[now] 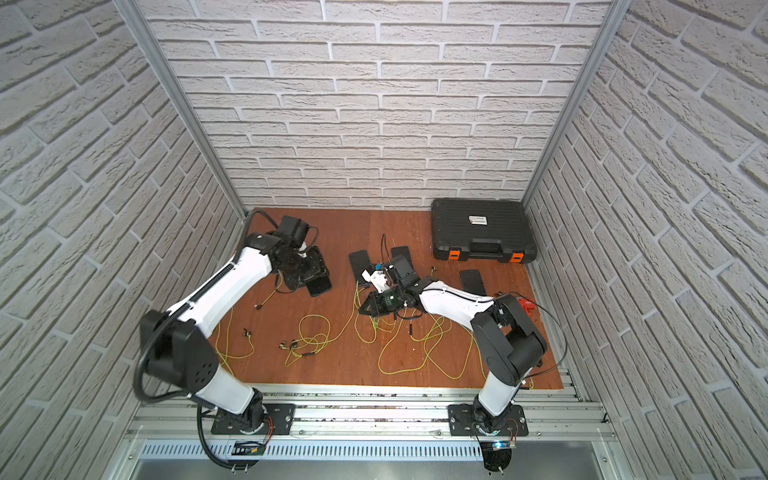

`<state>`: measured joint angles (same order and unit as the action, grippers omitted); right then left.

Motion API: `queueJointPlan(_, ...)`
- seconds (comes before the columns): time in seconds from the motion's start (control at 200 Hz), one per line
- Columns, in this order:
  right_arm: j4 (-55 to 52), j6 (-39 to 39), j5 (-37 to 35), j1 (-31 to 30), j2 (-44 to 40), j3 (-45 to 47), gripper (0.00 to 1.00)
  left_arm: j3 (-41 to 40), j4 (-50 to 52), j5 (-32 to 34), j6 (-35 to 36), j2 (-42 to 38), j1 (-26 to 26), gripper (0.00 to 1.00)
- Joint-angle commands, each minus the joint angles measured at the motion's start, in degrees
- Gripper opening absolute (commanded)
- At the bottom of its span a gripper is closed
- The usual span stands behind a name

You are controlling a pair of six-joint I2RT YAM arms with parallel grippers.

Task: Plug wired earphones into phones
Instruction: Pick up the phone at the center of the board, then insert the wired earphone into the phone.

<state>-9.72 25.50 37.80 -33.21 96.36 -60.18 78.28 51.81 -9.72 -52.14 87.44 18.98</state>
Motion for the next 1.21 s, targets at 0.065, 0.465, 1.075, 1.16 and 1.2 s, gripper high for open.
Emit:
queueJointPlan(0.065, 14.8, 7.0, -2.4, -0.4, -7.3, 2.6, 0.06, -11.2, -17.5, -16.3, -26.4, -6.5, -2.6, 0.04)
queueJointPlan(0.465, 24.8, 3.9, -23.2, -6.0, -9.9, 4.5, 0.06, -24.2, -43.8, -26.3, -54.5, -10.8, -2.4, 0.0)
queueJointPlan(1.075, 28.2, 3.8, -23.6, -6.0, -8.8, 5.0, 0.06, -25.0, -47.3, -26.5, -56.4, -10.6, -2.4, 0.0)
queueJointPlan(1.16, 28.3, 3.8, -23.6, -6.0, -8.9, 5.1, 0.06, -25.1, -47.0, -26.4, -56.1, -10.8, -2.4, 0.0)
queueJointPlan(1.2, 28.3, 3.9, -23.5, -6.0, -8.8, 5.1, 0.06, -25.2, -47.1, -26.3, -56.2, -10.9, -2.3, 0.0)
